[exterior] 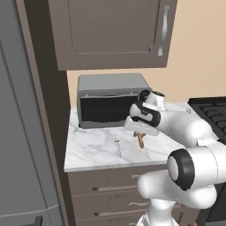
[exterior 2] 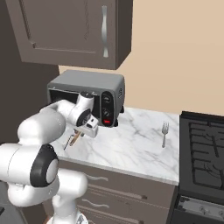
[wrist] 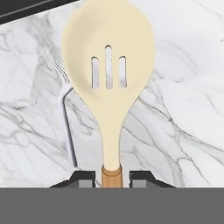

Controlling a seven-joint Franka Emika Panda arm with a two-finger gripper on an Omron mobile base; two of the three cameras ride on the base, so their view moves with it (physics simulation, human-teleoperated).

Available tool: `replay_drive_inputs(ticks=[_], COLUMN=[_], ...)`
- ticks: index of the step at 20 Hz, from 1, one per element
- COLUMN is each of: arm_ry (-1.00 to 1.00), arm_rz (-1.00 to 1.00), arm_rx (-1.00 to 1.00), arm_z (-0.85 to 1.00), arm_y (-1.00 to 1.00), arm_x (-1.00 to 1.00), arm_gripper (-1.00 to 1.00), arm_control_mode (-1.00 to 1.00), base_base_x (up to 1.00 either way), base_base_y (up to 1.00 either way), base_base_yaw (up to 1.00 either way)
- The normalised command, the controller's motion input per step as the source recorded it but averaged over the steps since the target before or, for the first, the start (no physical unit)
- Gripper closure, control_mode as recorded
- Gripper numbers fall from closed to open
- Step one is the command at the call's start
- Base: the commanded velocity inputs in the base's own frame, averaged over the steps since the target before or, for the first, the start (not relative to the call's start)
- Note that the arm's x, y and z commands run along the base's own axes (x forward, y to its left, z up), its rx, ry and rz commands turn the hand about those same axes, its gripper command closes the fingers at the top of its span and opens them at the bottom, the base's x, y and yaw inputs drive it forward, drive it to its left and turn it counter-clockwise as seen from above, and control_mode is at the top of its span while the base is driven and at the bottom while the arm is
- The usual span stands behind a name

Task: Organize the utensils by type. Pick up the wooden spoons from the counter and place them in the open cabinet. Then pick up the metallic utensils from the counter and place them in the open drawer.

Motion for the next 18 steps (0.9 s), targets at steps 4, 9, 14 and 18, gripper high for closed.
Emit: replay_drive_inputs(ticks=[4, 9, 14, 18], arm_ry=[0.0, 0.0, 0.0, 0.02], arm_rz=[0.08, 0.09, 0.06, 0.01], arm_rx=[0.0, 0.0, -0.05, -0.06], arm_z=[0.53, 0.57, 0.45, 0.47], arm_y=[0.08, 0.02, 0.0, 0.0], arm_x=[-0.49, -0.46, -0.46, -0.38], arm_gripper=[1.0, 1.0, 1.0, 1.0], arm_control_mode=[-1.0, -1.0, -1.0, -1.0], base_base_x=[0.0, 0.0, 0.0, 0.0], base_base_y=[0.0, 0.0, 0.0, 0.0], base_base_yaw=[0.0, 0.0, 0.0, 0.0])
